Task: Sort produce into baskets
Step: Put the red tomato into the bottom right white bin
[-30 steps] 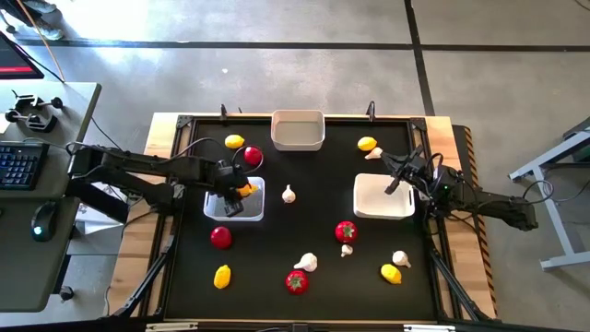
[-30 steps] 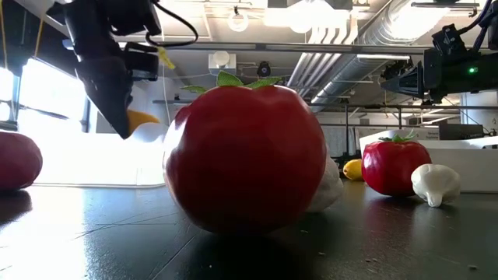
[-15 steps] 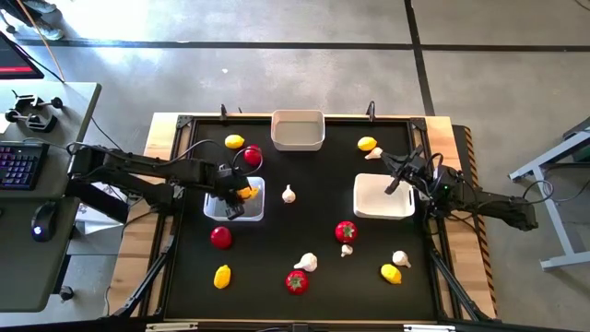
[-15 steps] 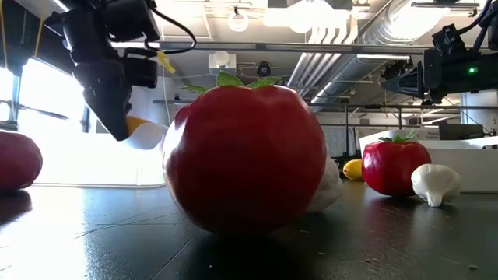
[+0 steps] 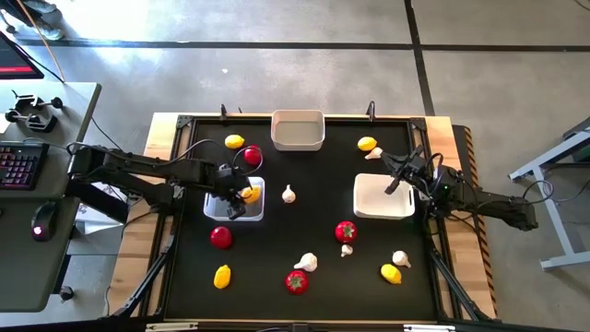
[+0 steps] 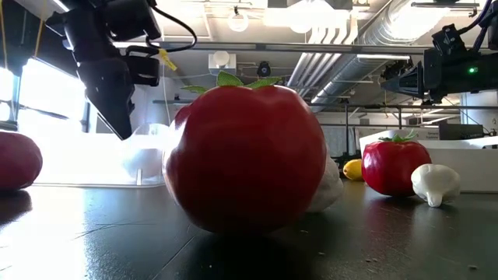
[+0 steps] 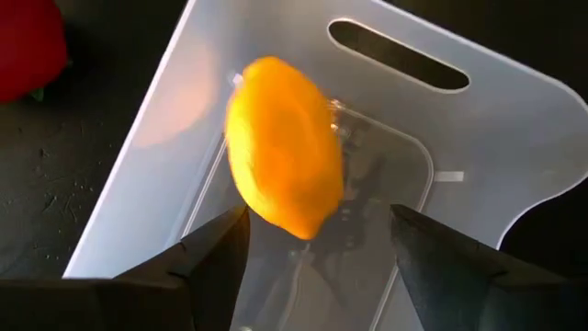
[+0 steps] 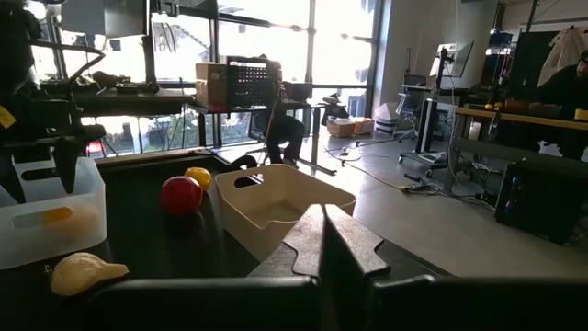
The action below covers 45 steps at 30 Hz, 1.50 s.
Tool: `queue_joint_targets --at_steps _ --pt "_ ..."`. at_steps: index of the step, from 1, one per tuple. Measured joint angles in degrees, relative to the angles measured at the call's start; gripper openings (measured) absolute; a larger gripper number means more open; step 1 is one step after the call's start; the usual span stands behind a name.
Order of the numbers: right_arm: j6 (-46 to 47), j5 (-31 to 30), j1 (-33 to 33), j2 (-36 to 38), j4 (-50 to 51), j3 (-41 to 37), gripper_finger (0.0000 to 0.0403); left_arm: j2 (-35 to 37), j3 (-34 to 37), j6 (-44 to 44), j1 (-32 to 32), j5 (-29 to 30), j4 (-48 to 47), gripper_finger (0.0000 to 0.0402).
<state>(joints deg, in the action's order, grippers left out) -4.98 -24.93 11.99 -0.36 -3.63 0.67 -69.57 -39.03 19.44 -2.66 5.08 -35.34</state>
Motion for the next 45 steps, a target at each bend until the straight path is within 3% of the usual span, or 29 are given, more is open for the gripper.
queue_joint_targets --at_steps 6,12,17,22,29,32,36,45 --pt "0.0 0.0 0.0 0.0 0.0 0.0 0.0000 2.0 0.0 -1.6 0.7 0.7 0.6 0.0190" --pt "0.0 0.0 0.0 0.0 0.0 0.0 0.0000 8.4 0.0 -3.1 3.8 3.1 2.5 0.0081" --pt "0.0 0.0 0.0 0.0 0.0 0.0 0.0000 10.4 0.0 -5.2 5.8 3.8 11.6 0.0007" --pt "0.0 0.0 0.0 0.0 0.0 0.0 0.0000 9.3 1.2 -10.5 7.4 4.4 27.5 0.0008" --pt "0.0 0.0 0.0 0.0 0.0 0.0 0.0000 5.4 11.1 -13.5 7.8 -3.1 59.2 0.0002" --pt "0.0 0.0 0.0 0.0 0.0 0.0 0.0000 3.4 13.9 -14.6 8.9 -3.7 69.5 0.0001" --pt "0.0 0.0 0.0 0.0 0.0 0.0 0.0000 1.4 16.0 -16.0 10.1 -3.8 76.6 0.0001" --pt "0.0 0.0 0.0 0.0 0.0 0.0 0.0000 -0.7 16.6 -16.7 11.4 -2.7 77.8 0.0001"
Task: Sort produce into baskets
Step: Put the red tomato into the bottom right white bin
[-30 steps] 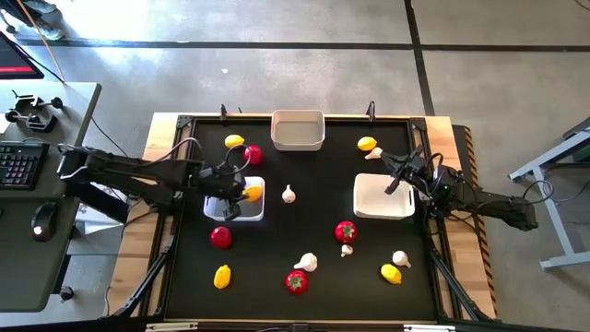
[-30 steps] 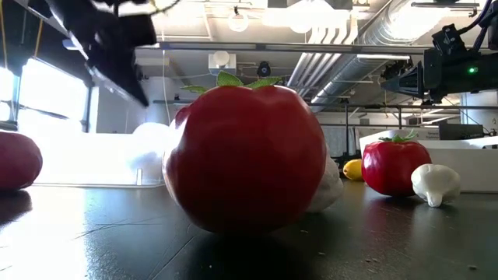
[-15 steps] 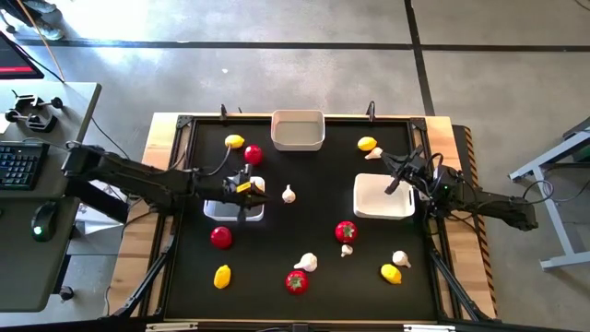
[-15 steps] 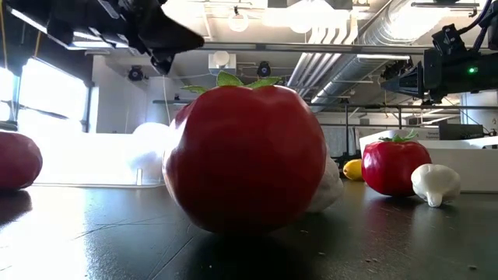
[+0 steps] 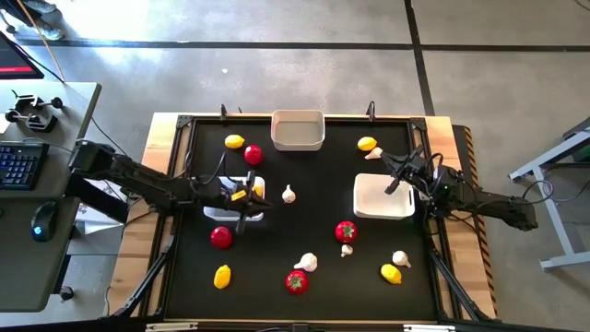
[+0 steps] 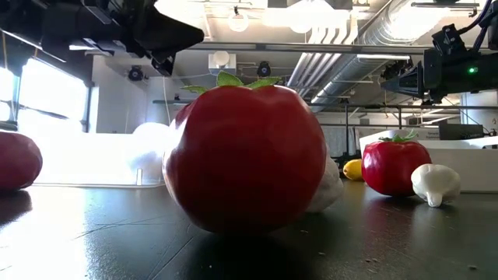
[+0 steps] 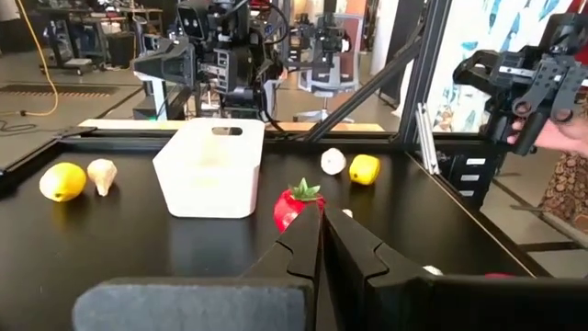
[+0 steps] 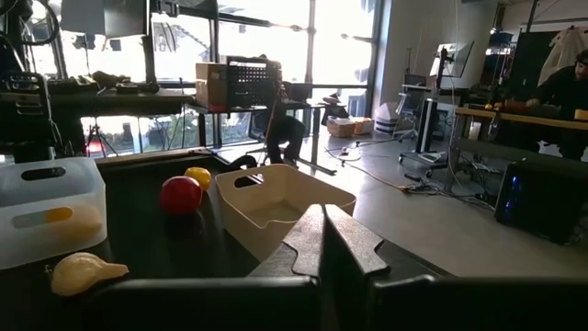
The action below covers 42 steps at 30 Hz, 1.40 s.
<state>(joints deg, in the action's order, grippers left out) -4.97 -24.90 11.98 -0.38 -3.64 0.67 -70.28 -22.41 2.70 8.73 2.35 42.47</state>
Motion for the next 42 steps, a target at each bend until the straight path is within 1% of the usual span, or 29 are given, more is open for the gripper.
queue_joint_targets --at_steps 6,8,9,10,12,13,14,16,19,23,28,30,32,36,39,42 --pt "2.4 1.4 0.0 0.0 -0.6 0.0 0.0000 0.0 0.0 -1.3 -0.3 0.5 0.7 0.0001" --pt "6.2 2.0 0.0 0.0 -2.1 0.0 0.0000 0.0 0.0 -1.3 -0.5 0.9 0.8 0.0001" --pt "8.4 3.4 0.0 0.0 -3.4 0.0 0.0000 0.0 0.0 -1.3 -0.5 1.0 0.8 0.0001" --pt "9.4 6.3 0.0 0.0 -4.6 0.0 0.0000 0.0 0.0 -1.4 -0.5 1.1 0.8 0.0001" --pt "9.9 14.0 0.0 0.0 -6.1 0.0 0.0000 0.0 0.0 -1.7 -0.5 1.2 0.8 0.0001" --pt "10.6 16.6 -0.2 -0.1 -6.7 0.0 0.0001 0.0 0.0 -1.8 -0.5 1.9 0.8 0.0001" --pt "11.9 17.7 -0.6 -0.3 -7.3 0.0 0.0002 0.0 0.0 -1.8 -0.5 2.9 0.8 0.0001" --pt "13.5 17.9 -2.1 -1.0 -8.1 0.0 0.0010 0.0 0.0 -1.8 -0.5 4.9 0.8 0.0001" --pt "13.6 18.1 -5.4 -3.1 -8.5 0.0 0.0035 0.0 0.0 -1.9 -0.5 6.0 0.7 0.0001" --pt "13.6 18.0 -10.4 -7.3 -12.8 0.0 0.0078 0.0 0.0 -1.9 -0.5 5.9 0.7 0.0001" --pt "11.0 17.6 -17.0 -13.9 -22.6 0.1 0.0116 0.0 0.0 -2.4 -0.5 5.9 0.7 0.0000" --pt "9.7 15.6 -19.7 -16.8 -23.0 1.4 0.0125 0.0 0.0 -2.4 -0.5 5.9 0.7 0.0000" --pt "8.6 12.3 -22.5 -20.1 -22.7 3.9 0.0132 0.0 0.0 -2.4 -0.5 5.9 0.7 0.0000" --pt "7.5 6.9 -27.1 -28.0 -19.3 11.1 0.0151 0.0 0.0 -2.0 -0.5 5.9 0.4 0.0000" --pt "7.7 4.4 -29.4 -34.2 -12.1 17.7 0.0179 0.0 0.0 -1.9 -0.5 5.9 0.4 0.0000" --pt "10.7 1.1 -31.0 -40.7 -4.0 24.5 0.0214 0.0 0.0 -1.9 -0.5 5.9 0.4 0.0000"
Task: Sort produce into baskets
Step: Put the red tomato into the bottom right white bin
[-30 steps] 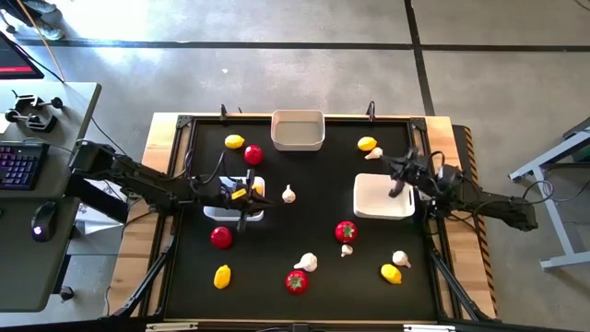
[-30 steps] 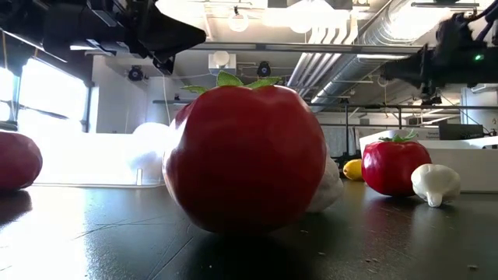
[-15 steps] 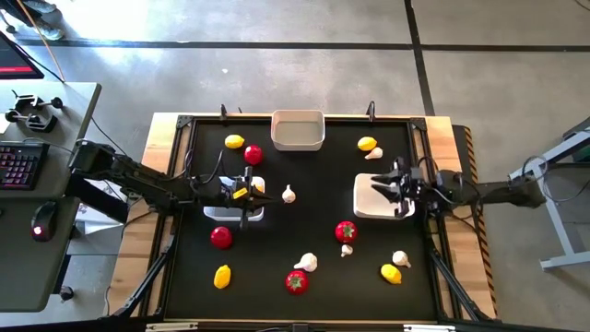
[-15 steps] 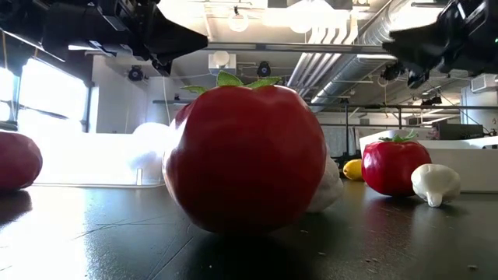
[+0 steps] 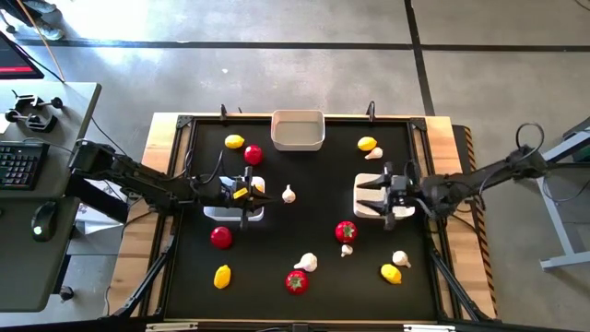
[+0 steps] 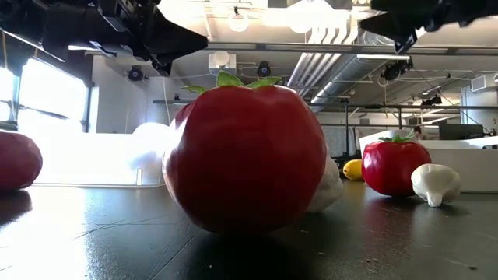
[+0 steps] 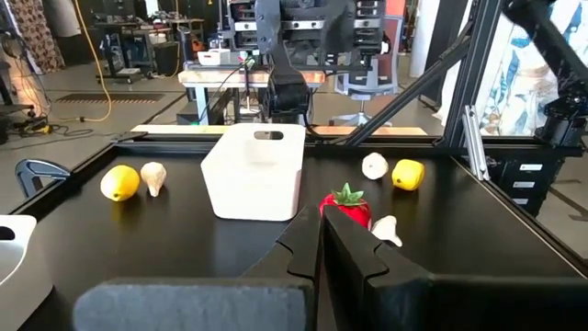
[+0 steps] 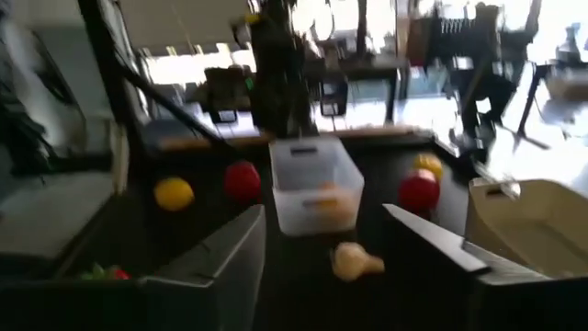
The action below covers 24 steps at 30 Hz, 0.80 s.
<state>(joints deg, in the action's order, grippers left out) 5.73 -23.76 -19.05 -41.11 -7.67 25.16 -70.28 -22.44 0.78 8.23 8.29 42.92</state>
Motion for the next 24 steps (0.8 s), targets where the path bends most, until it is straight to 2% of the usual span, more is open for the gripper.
queue_joint_targets --at_steps 5,9,14,20,24 --pt "8.2 -2.0 -1.7 -11.5 14.0 11.4 0.0273 0.0 0.0 0.0 0.0 0.0 -0.1 0.0000" --pt "17.5 -0.2 -3.2 -21.4 27.1 20.6 0.0301 0.0 0.0 0.0 0.0 -0.1 -0.3 0.0000" --pt "25.4 4.4 -4.9 -34.5 42.3 32.3 0.0312 0.0 0.0 0.0 0.0 -0.2 -1.5 0.0000" --pt "28.9 11.1 -5.5 -48.5 59.9 46.8 0.0321 0.0 0.0 0.0 0.0 -0.2 -2.0 0.0000" --pt "28.9 12.2 -5.2 -55.5 69.3 53.0 0.0321 0.0 0.0 0.0 0.0 -0.2 -2.3 0.0000"
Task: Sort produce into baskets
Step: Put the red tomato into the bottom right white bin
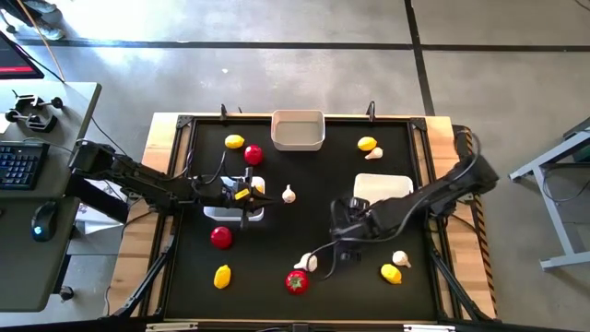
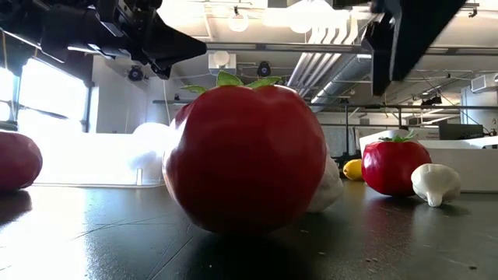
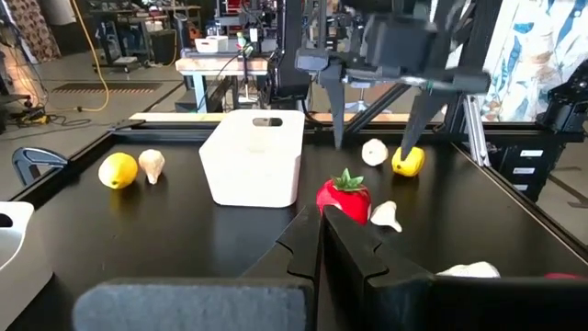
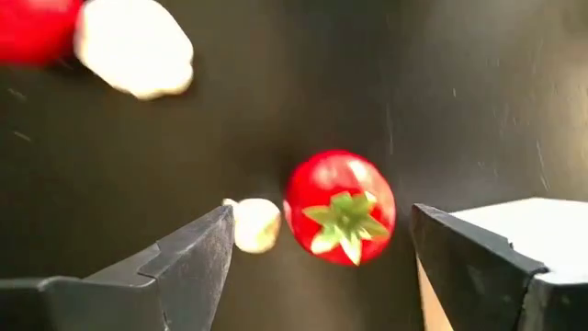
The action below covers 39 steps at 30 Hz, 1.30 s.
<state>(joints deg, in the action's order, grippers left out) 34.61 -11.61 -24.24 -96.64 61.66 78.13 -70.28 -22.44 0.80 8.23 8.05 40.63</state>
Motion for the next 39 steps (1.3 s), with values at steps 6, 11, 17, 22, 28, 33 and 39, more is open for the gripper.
queue_joint_targets --at_steps 6,11,17,22,28,33,39 --pt "-2.8 1.4 1.4 -6.3 3.8 2.7 0.0321 0.0 0.0 0.0 0.0 0.0 -1.0 0.0000" --pt "-4.9 3.8 3.5 -8.4 4.1 2.7 0.0321 0.0 0.0 0.0 0.0 0.0 -1.1 0.0000" --pt "-5.8 5.4 6.1 -8.5 4.7 2.7 0.0321 0.0 0.0 0.0 0.0 0.0 -2.3 0.0000" --pt "-8.1 6.3 6.4 -8.5 4.7 2.7 0.0321 0.0 0.0 0.5 0.0 0.0 -3.1 0.0000" --pt "-9.2 6.5 6.4 -8.4 3.5 0.4 0.0321 0.0 0.0 0.5 0.0 0.0 -3.4 0.0000" --pt "-9.2 7.7 6.6 -8.4 1.2 -3.2 0.0321 0.0 0.0 0.6 0.0 0.0 -3.5 0.0000" --pt "-9.3 8.9 6.7 -8.3 -2.1 -5.2 0.0321 0.0 0.0 0.6 0.0 0.0 -3.5 0.0000"
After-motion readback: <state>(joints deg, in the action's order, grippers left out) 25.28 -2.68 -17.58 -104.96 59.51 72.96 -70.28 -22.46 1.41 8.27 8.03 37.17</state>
